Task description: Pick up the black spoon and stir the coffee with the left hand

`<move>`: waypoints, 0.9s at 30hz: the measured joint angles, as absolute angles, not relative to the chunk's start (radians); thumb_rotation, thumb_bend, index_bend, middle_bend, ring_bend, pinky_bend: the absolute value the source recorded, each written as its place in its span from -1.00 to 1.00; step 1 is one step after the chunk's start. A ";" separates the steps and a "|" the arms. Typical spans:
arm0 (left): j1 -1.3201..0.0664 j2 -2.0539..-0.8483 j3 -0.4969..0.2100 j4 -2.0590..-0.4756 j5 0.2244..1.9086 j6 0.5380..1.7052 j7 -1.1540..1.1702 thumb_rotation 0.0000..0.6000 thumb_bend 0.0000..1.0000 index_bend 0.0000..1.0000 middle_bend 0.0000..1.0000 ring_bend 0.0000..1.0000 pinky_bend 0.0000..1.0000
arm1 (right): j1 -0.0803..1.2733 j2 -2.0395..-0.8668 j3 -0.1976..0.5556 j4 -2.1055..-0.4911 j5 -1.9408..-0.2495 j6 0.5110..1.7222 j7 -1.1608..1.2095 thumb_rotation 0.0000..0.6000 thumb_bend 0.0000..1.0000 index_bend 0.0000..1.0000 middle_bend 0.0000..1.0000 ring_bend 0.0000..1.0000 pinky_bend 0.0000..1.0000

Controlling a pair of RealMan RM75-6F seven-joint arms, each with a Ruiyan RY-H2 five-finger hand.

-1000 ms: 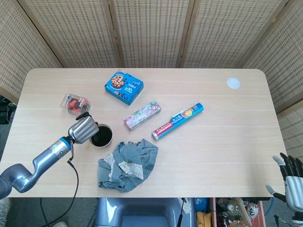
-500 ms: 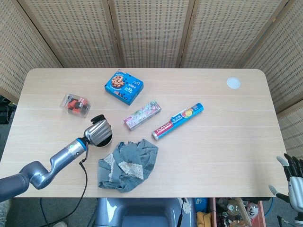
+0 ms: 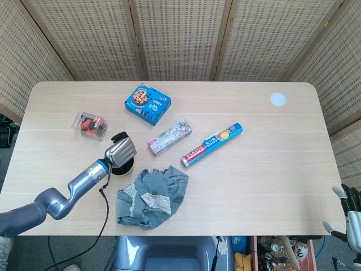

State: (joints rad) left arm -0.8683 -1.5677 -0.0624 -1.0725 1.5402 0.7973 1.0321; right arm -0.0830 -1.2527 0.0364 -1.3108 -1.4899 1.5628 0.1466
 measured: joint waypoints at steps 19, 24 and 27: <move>-0.843 -1.538 -0.011 -1.049 1.523 0.832 0.960 1.00 -0.17 0.40 0.69 0.42 0.45 | -0.081 -1.247 0.036 -1.339 -1.495 1.563 0.113 1.00 -0.57 -0.66 -0.68 -1.00 -1.00; -0.831 -1.512 0.008 -1.087 1.533 0.845 0.949 1.00 -0.17 0.40 0.69 0.42 0.45 | -0.080 -1.249 0.035 -1.334 -1.497 1.561 0.119 1.00 -0.57 -0.66 -0.68 -1.00 -1.00; -0.832 -1.512 0.011 -1.101 1.534 0.845 0.955 1.00 -0.17 0.40 0.69 0.42 0.45 | -0.081 -1.250 0.035 -1.329 -1.496 1.561 0.124 1.00 -0.57 -0.66 -0.68 -1.00 -1.00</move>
